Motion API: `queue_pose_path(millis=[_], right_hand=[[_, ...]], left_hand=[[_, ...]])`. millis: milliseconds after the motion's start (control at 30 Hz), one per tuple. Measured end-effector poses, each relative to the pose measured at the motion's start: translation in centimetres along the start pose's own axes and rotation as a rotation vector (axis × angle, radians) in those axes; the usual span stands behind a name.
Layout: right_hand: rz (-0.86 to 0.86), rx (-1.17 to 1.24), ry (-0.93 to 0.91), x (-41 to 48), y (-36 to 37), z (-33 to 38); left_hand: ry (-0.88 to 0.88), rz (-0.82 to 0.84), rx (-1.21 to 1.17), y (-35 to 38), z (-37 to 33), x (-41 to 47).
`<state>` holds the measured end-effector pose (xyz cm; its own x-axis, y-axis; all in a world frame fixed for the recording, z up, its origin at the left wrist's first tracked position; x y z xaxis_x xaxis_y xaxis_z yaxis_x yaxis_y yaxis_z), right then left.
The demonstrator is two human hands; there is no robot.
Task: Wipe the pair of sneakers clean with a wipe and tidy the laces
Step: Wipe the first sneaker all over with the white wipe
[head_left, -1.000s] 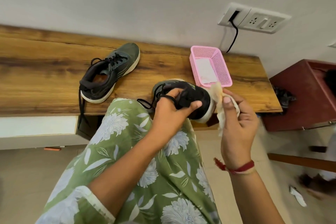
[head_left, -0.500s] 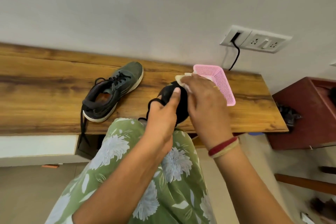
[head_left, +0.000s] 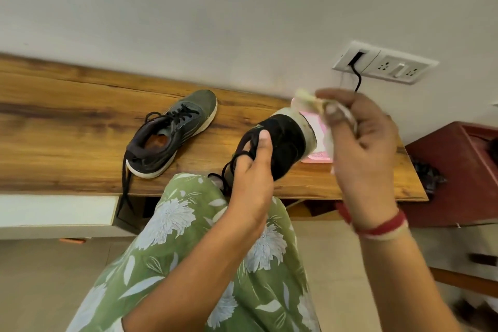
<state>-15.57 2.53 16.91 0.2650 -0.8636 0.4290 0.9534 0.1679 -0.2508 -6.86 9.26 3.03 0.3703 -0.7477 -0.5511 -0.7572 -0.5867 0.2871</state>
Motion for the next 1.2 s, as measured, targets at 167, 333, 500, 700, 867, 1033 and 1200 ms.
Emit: queue_pose_path(millis=[167,333,500,700,867,1033,1200], right_hand=[[0.623,-0.553,-0.075,4.0,5.7,-0.5],[0.872,-0.864,-0.074,1.2,7.3,-2.6],[0.666,-0.534,-0.12,-3.2,6.0,-1.1],[0.183,-0.32,-0.014,0.6,1.4,-1.3],[0.458,-0.754,-0.21,-2.6,7.1,-3.5],[0.384,-0.561,-0.2,-4.7,7.2,-2.7],[0.198,0.114,0.246,-2.4,4.8,-2.5]], left_hand=[[-0.019,0.064,0.171,0.9,0.8,-0.7],[0.009,0.083,0.001,1.0,0.9,0.3],[0.074,0.108,-0.211,0.5,-0.1,1.2],[0.072,0.183,-0.263,0.8,-0.1,1.9],[0.088,0.237,-0.379,0.9,-1.0,1.8],[0.064,0.249,-0.422,0.6,-0.7,1.7],[0.097,0.206,-0.418,-0.4,-1.2,2.3]])
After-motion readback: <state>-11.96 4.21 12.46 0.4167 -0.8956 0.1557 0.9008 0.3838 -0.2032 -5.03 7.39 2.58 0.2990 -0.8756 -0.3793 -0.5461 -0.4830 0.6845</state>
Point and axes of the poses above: each hand's wrist, its own x-axis towards the middle knuckle, its own y-axis out of the palm, z = x × y, the point moved 8 cm from there along x, towards the middle knuckle, and after that the axes turned 9 degrees about x, right-handed, at the moved point
